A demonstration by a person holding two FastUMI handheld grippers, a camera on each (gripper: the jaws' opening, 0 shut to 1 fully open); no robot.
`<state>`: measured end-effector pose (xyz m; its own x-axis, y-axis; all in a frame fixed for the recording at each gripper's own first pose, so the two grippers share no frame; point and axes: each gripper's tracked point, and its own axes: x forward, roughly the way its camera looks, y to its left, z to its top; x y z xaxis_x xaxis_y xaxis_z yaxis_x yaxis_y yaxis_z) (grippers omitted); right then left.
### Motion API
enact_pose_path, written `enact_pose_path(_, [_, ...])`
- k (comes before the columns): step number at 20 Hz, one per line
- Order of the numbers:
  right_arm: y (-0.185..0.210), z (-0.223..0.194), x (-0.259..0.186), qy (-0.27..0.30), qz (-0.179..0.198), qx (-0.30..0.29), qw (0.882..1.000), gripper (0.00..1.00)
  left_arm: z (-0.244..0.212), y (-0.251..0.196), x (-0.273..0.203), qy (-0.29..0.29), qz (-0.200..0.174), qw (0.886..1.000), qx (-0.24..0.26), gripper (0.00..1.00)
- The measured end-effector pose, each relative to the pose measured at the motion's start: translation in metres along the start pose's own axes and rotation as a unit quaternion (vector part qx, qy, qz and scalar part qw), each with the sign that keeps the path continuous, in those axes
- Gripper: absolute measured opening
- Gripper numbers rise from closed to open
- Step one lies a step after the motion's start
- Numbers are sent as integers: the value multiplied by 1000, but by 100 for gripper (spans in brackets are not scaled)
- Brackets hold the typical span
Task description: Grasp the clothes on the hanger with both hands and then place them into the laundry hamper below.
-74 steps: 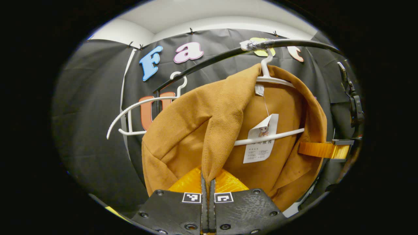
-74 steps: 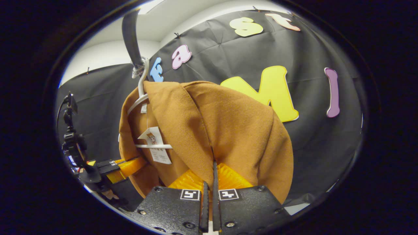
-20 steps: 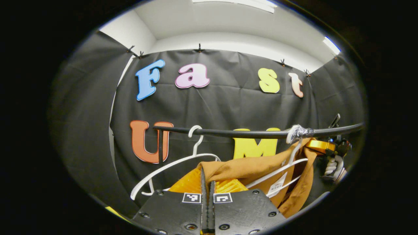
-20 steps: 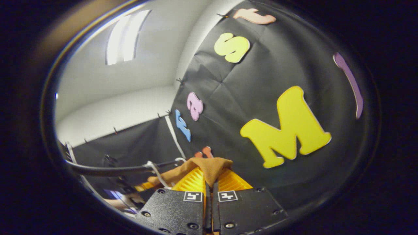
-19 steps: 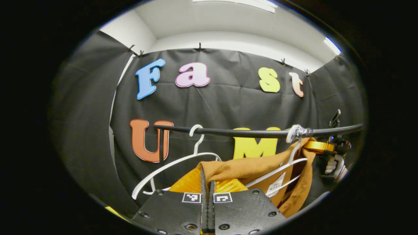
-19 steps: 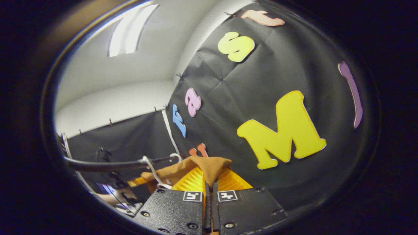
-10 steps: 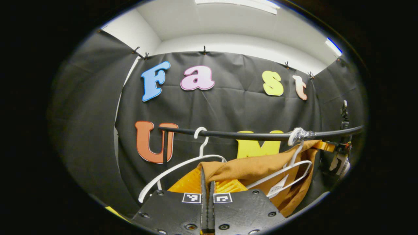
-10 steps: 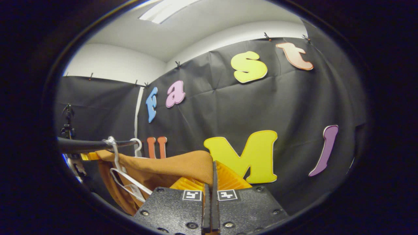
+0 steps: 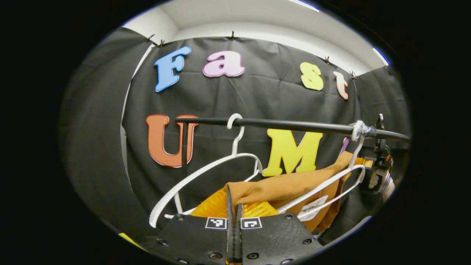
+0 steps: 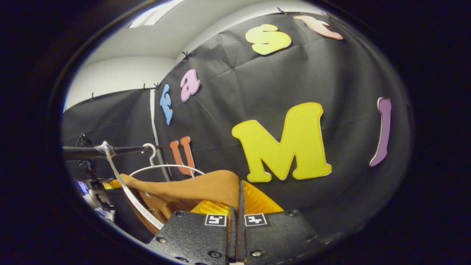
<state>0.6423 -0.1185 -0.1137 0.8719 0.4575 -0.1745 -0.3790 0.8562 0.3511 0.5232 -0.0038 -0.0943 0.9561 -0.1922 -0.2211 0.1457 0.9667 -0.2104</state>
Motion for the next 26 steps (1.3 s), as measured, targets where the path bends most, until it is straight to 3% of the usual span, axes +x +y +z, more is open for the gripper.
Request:
enact_pose_path(4, [-5,-35,18,44,53,93,993,5,-28,1,5,27,-12,999,-36,0])
enact_pose_path(5, [-4,-38,21,42,74,134,987,4,-28,0,6,20,-21,998,-50,5])
enact_pose_path(7, [-1,-40,22,47,106,201,973,4,-29,-5,6,13,-46,996,-80,5])
enact_pose_path(10, [-6,-63,31,75,114,254,958,5,-40,-6,8,30,-68,990,-121,0])
enact_pose_path(12, [-8,-77,36,84,113,281,949,4,-57,-6,7,45,-65,989,-126,5])
enact_pose_path(14, [-2,-80,33,82,133,326,933,5,-55,-5,0,28,-74,984,-157,0])
enact_pose_path(17, [4,-89,35,89,147,352,920,4,-58,-4,2,23,-78,977,-198,0])
enact_pose_path(18, [5,-90,34,92,151,357,917,4,-59,-7,2,24,-78,976,-203,5])
enact_pose_path(19, [4,-88,32,86,155,364,914,4,-58,-8,0,19,-81,975,-208,0])
enact_pose_path(21, [4,-86,25,84,168,394,900,5,-62,-10,-3,21,-91,970,-227,0])
enact_pose_path(22, [7,-89,23,87,174,407,892,4,-63,-12,-6,21,-95,965,-243,5])
enact_pose_path(23, [9,-92,23,90,181,417,886,4,-65,-15,-8,18,-103,961,-256,0])
enact_pose_path(26, [10,-100,14,91,204,463,858,4,-76,-27,-10,18,-133,942,-307,0])
